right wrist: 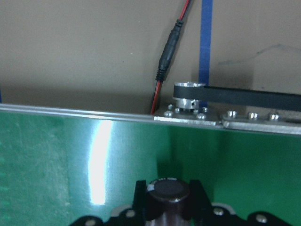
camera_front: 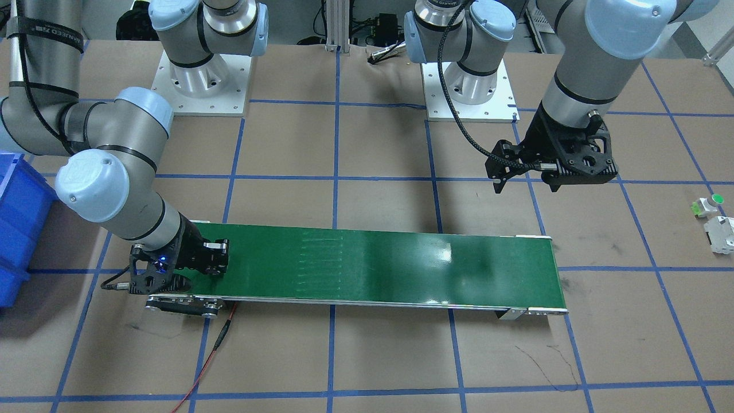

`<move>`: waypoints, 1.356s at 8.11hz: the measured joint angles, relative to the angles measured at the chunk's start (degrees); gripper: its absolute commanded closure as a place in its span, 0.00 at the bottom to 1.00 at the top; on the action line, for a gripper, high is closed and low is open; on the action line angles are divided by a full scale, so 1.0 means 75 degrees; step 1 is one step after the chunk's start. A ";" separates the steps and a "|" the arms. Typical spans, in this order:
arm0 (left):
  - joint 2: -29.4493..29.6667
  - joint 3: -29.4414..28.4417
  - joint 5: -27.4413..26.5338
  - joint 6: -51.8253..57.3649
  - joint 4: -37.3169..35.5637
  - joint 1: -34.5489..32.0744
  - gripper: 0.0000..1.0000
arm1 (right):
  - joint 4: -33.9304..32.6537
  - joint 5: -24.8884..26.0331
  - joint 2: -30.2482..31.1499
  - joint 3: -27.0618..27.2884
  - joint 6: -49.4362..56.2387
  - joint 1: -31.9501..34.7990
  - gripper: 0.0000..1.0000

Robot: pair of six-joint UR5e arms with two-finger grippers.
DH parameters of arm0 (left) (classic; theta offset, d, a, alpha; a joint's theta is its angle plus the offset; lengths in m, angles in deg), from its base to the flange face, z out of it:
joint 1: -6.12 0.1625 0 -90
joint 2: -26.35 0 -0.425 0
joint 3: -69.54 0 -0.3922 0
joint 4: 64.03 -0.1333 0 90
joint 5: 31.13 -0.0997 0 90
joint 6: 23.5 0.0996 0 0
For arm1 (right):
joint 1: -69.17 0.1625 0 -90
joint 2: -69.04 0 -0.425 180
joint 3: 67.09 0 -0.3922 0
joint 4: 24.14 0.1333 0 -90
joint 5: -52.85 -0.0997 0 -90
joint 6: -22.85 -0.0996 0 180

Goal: Move capacitor from left to right
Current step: 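Carry the capacitor to the blue bin and drop it inside with the right gripper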

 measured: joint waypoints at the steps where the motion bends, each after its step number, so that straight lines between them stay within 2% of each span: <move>1: 0.0001 0.0000 0.0003 -0.0004 -0.0002 0.0000 0.00 | 0.0286 0.0155 0.0091 -0.0281 0.0041 0.0000 0.96; 3: 0.0002 0.0000 0.0006 -0.0006 -0.0010 0.0000 0.00 | 0.0987 0.0908 0.0179 -0.1258 0.0227 -0.0029 0.96; 5: 0.0002 0.0000 0.0011 -0.0007 -0.0012 0.0000 0.00 | 0.1230 0.1570 0.0282 -0.1740 0.0958 -0.0402 0.96; 7: 0.0002 0.0000 0.0017 -0.0007 -0.0018 0.0000 0.00 | 0.1286 0.1790 0.0463 -0.1831 0.2538 -0.1444 0.96; 11: 0.0008 -0.0006 0.0046 -0.0007 -0.0013 -0.0008 0.00 | 0.1258 0.1798 0.0463 -0.1831 0.6298 -0.4241 0.97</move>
